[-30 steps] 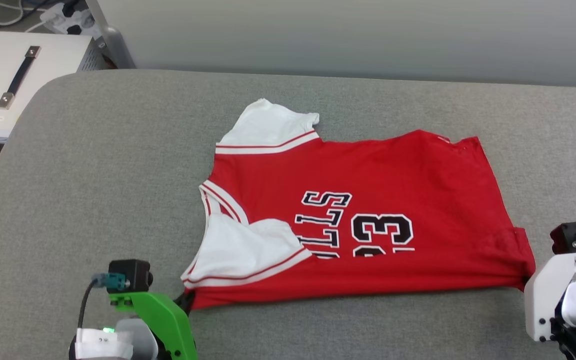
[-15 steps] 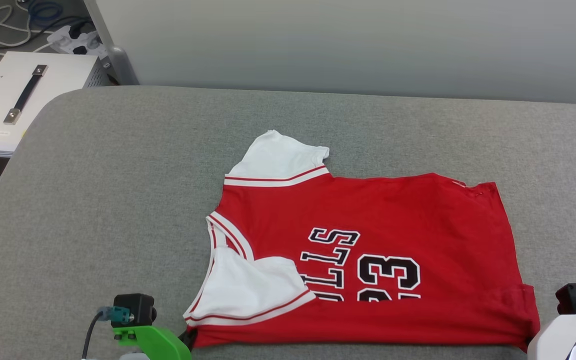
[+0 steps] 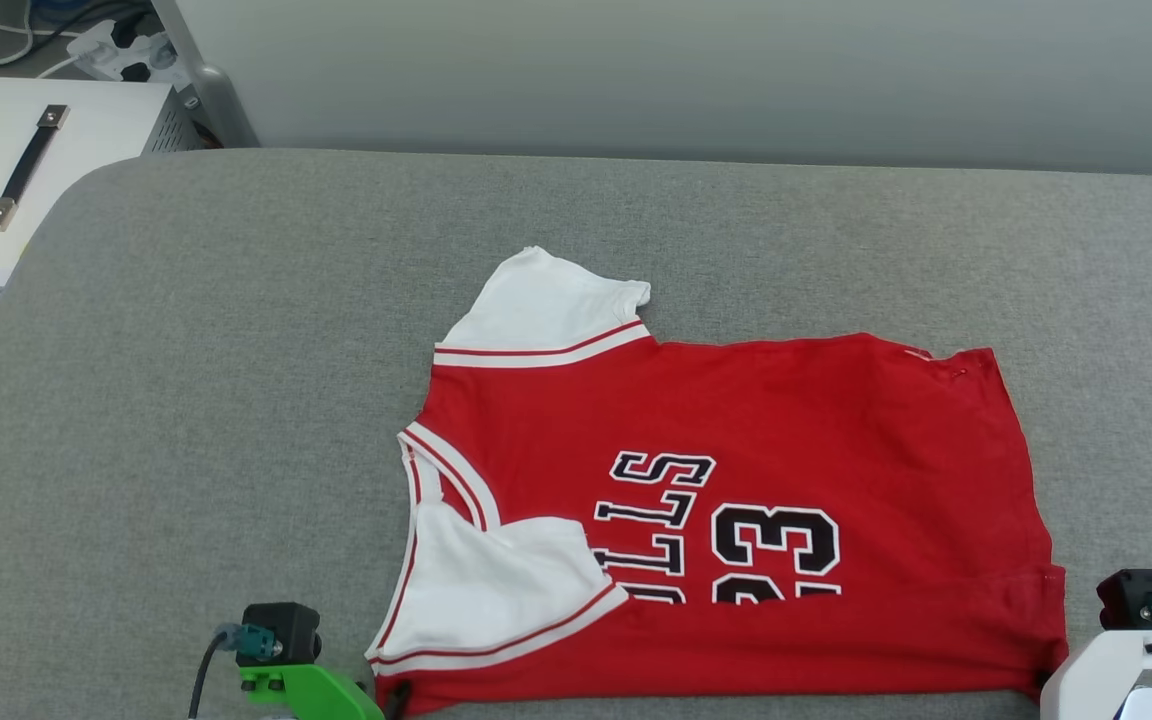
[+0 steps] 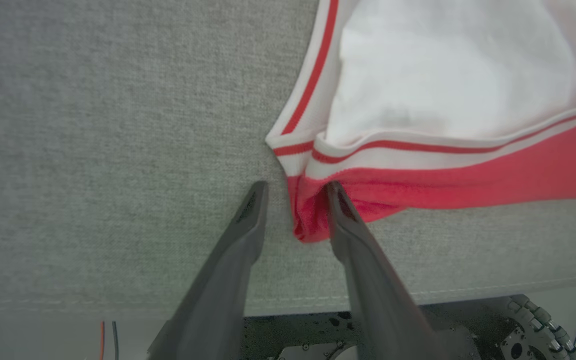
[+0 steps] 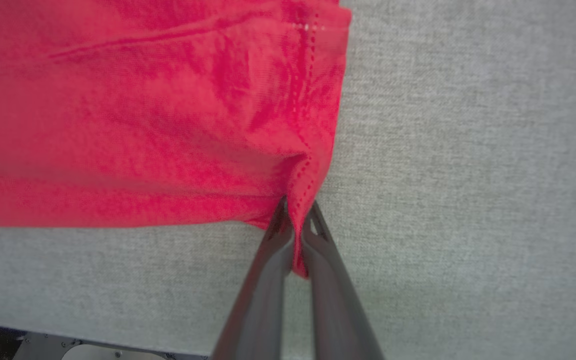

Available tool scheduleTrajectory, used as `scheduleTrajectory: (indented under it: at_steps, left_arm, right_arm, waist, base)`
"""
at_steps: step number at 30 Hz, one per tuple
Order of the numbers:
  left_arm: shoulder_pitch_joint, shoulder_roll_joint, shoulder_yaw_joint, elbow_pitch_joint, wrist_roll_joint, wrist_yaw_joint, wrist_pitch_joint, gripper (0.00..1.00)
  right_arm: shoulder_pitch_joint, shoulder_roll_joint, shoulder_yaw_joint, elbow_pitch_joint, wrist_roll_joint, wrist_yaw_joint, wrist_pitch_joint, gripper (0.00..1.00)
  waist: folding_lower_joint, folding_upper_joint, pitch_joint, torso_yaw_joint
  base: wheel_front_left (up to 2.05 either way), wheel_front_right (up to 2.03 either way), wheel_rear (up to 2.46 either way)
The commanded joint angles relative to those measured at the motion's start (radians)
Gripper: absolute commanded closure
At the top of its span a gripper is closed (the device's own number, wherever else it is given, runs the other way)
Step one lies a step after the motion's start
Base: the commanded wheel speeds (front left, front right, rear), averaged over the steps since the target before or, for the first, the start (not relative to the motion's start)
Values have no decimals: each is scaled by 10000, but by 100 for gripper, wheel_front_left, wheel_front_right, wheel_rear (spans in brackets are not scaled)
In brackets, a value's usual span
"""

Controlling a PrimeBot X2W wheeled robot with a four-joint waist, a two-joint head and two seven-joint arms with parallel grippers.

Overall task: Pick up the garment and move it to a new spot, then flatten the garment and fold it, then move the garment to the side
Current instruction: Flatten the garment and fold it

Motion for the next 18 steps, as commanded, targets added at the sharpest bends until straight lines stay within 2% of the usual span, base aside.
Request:
scheduleTrajectory:
  at_steps: [1, 7, 12, 18]
  left_arm:
    - [-146, 10, -1, 138, 27, -53, -20, 0]
    - [-215, 109, 97, 92, 88, -30, -168, 0]
    - [-313, 278, 197, -329, 238, -46, -388, 0]
    - [-694, 430, 556, -1077, 795, -195, -1477, 0]
  right_arm:
    - [-140, -16, -38, 148, 27, -17, -132, 0]
    - [-265, 4, -10, 52, 183, -17, -425, 0]
    - [-303, -121, -57, -547, 523, -17, -573, 0]
    - [-475, -414, 79, -1619, 768, -17, -1591, 0]
  waist:
    - [0, 0, -26, 3]
    - [0, 0, -268, -34]
    - [0, 0, -514, -110]
    - [0, 0, -648, -191]
  base:
    - [0, 0, 0]
    - [0, 0, 0]
    - [0, 0, 0]
    - [0, 0, 0]
